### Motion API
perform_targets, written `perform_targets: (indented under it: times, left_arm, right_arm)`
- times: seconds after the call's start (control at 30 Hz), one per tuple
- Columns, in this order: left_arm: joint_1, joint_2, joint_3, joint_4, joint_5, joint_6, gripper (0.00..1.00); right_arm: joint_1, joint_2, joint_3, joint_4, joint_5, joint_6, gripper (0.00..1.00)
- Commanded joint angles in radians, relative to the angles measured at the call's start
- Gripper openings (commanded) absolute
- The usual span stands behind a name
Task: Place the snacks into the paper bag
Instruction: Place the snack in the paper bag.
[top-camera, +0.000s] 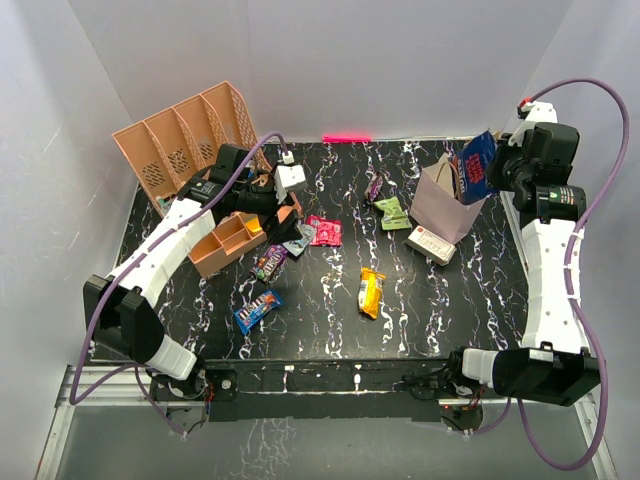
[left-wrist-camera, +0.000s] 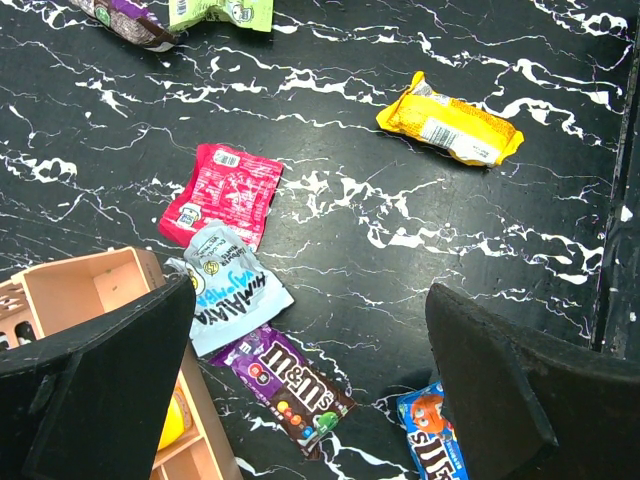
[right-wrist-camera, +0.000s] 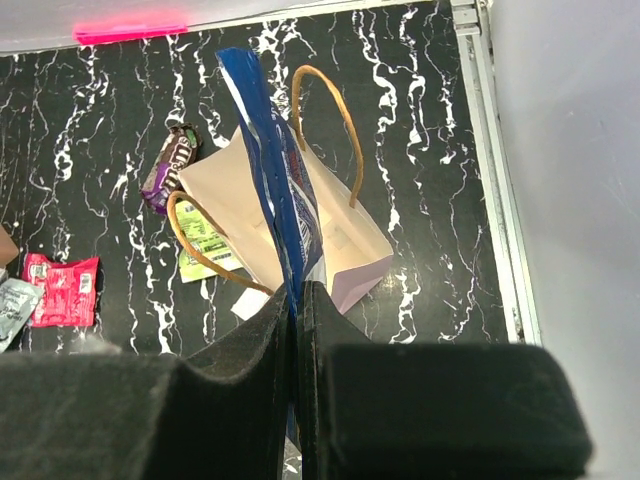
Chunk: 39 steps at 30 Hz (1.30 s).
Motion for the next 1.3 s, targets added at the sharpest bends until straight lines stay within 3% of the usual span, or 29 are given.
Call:
perform_targets:
  times: [0.0, 0.73, 1.27]
  left_arm:
    - [0.006, -0.044, -0.011, 0.004, 0.04, 0.022, 0.98]
    - [0.006, -0.034, -0.009, -0.002, 0.048, 0.031, 0.99]
    - [0.006, -0.03, -0.014, -0.003, 0.047, 0.039, 0.98]
  right_arm:
    - [-0.007, 0.004, 0.018, 0.027, -0.047, -0.029, 0.08]
    - [-0.004, 0.14, 0.088, 0.035, -0.087, -0.212, 0.08]
    - [0.004, 0.215, 0.029, 0.134, -0.181, -0.337, 0.09]
